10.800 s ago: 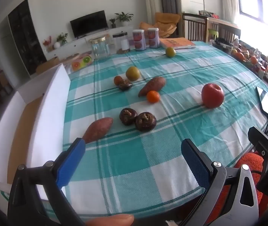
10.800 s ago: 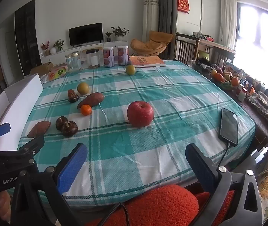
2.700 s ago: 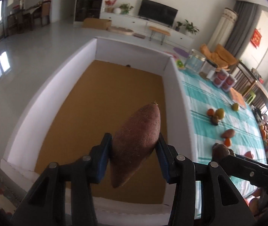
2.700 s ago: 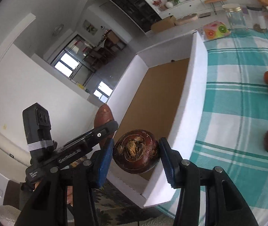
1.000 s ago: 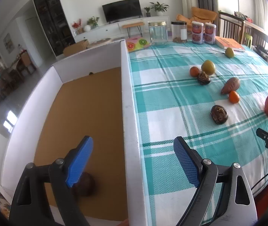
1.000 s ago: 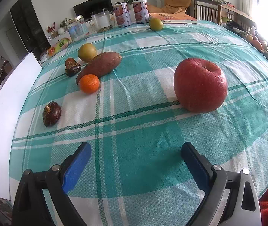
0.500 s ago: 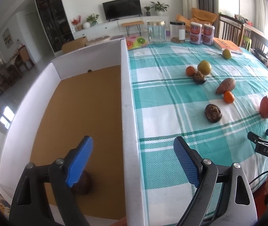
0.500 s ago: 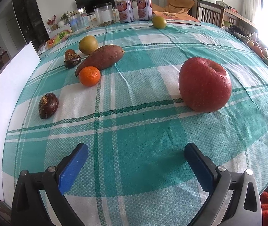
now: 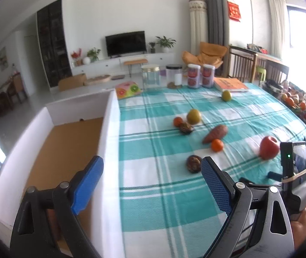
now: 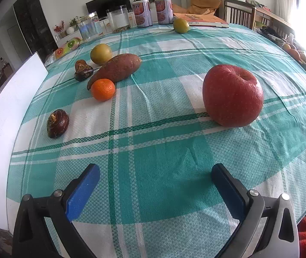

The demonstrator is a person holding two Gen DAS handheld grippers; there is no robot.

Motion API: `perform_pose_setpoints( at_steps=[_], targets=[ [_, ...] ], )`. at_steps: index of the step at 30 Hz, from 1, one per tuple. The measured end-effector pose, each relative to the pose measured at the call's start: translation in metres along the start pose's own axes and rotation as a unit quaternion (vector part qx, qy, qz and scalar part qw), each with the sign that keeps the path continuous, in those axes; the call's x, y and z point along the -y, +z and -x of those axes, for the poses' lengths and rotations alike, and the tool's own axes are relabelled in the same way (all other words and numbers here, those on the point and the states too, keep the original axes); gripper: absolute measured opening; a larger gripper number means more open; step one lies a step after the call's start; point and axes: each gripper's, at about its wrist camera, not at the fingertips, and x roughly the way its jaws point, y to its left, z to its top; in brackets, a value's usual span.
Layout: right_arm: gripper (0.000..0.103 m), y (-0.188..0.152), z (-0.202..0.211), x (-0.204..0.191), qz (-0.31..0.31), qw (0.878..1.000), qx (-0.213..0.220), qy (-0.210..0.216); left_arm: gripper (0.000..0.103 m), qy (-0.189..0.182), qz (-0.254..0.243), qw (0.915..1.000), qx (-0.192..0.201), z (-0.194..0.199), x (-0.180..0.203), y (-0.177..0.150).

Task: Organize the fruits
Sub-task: 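Move both tools back over the table toward the remaining fruit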

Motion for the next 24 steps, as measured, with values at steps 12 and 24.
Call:
perform_pose_setpoints(
  at_steps=[12, 24],
  targets=[
    [0.103, 0.000, 0.009, 0.021, -0.054, 0.998, 0.018, 0.022, 0.093, -0.069, -0.015, 0.9868, -0.145, -0.081, 0.061, -0.044],
    [0.103, 0.001, 0.011, 0.022, -0.063, 0.997, 0.027, 0.026, 0.093, -0.020, -0.046, 0.9867, -0.155, -0.119, 0.068, -0.064]
  ],
)
